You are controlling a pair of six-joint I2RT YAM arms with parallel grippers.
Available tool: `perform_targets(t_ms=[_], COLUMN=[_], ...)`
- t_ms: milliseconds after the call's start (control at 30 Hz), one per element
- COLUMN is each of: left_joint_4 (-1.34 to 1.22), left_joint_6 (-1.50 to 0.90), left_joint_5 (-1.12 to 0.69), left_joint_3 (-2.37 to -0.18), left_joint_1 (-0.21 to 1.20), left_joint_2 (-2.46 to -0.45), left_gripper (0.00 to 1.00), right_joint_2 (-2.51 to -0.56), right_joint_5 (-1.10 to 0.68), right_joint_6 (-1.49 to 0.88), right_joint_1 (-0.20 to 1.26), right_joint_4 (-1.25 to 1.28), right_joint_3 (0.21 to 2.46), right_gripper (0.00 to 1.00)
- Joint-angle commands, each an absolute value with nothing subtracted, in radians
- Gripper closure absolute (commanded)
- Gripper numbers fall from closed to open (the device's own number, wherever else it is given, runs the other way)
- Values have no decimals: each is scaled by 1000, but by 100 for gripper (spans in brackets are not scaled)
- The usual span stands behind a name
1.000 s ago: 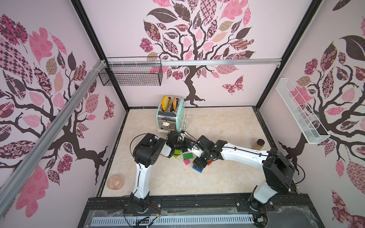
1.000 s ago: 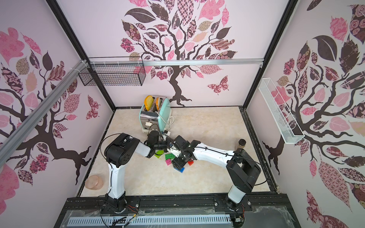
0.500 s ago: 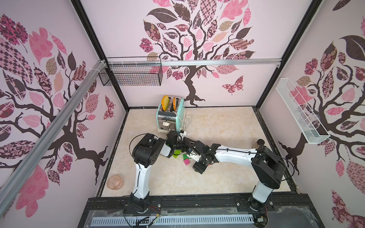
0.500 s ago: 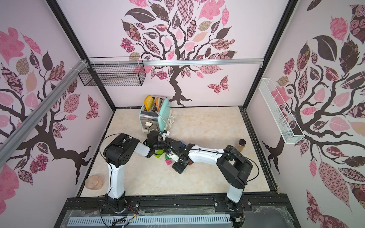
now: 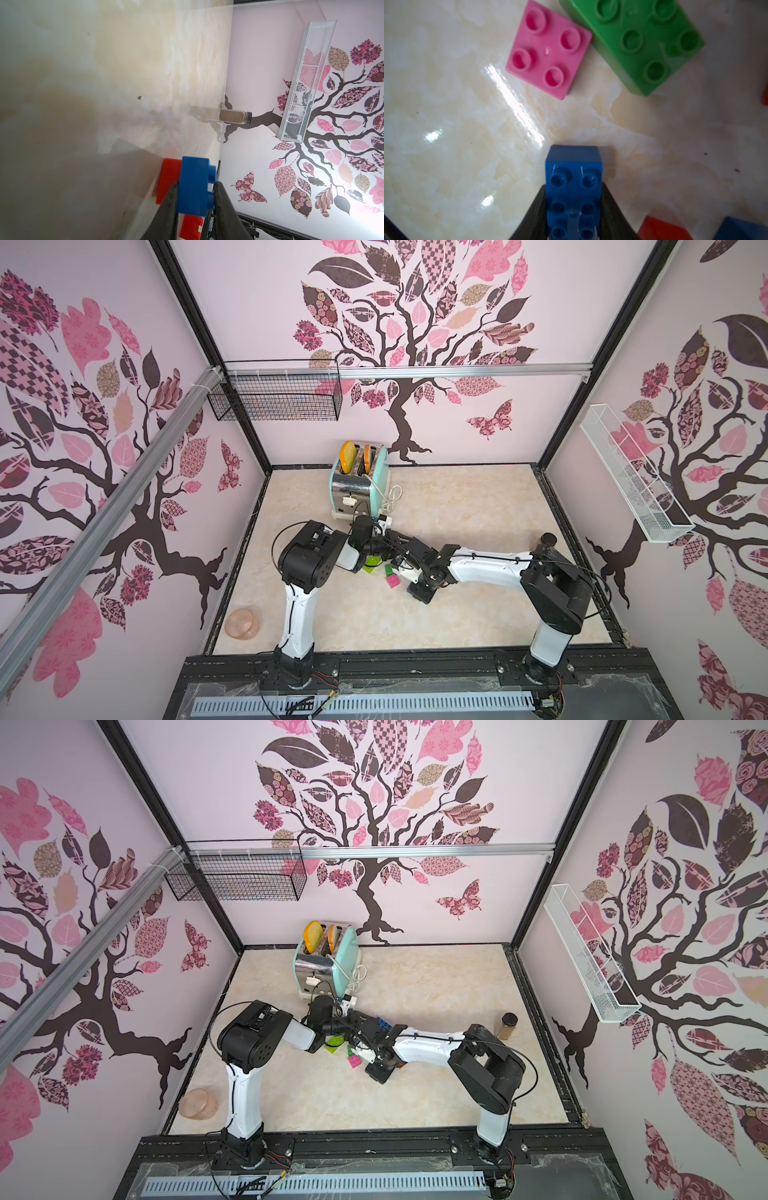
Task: Assemble a heart with lego
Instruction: Pick up the lego brick from the center of the board, then assemble the lego brick with the lego brick.
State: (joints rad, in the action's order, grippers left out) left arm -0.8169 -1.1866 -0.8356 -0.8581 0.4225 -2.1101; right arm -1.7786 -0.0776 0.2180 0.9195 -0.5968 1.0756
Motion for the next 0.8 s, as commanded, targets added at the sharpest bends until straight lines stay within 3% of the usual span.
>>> perform_targets(t_ms=[0, 400, 600, 767], left_joint_4=[-789, -937, -959, -968], left_joint_6=[-1179, -1256, -1262, -1260], left_joint_5=[-809, -783, -781, -781], left_joint_3=[-828, -750, -741, -736], left_joint_1=[435, 454, 453, 454], left_joint_2=[-2102, -2097, -2092, -2090], left_gripper=[73, 65, 62, 52], right_joint_2=[-1727, -1583, -1632, -1705], right_joint_5=[-82, -80, -91, -109], right_joint_6=[207, 195, 223, 262], right_joint_1=[923, 749, 650, 640], right_joint_4=[-599, -766, -790, -798], right_joint_3=[1055, 1183, 1265, 1339], right_gripper=[68, 68, 68, 68])
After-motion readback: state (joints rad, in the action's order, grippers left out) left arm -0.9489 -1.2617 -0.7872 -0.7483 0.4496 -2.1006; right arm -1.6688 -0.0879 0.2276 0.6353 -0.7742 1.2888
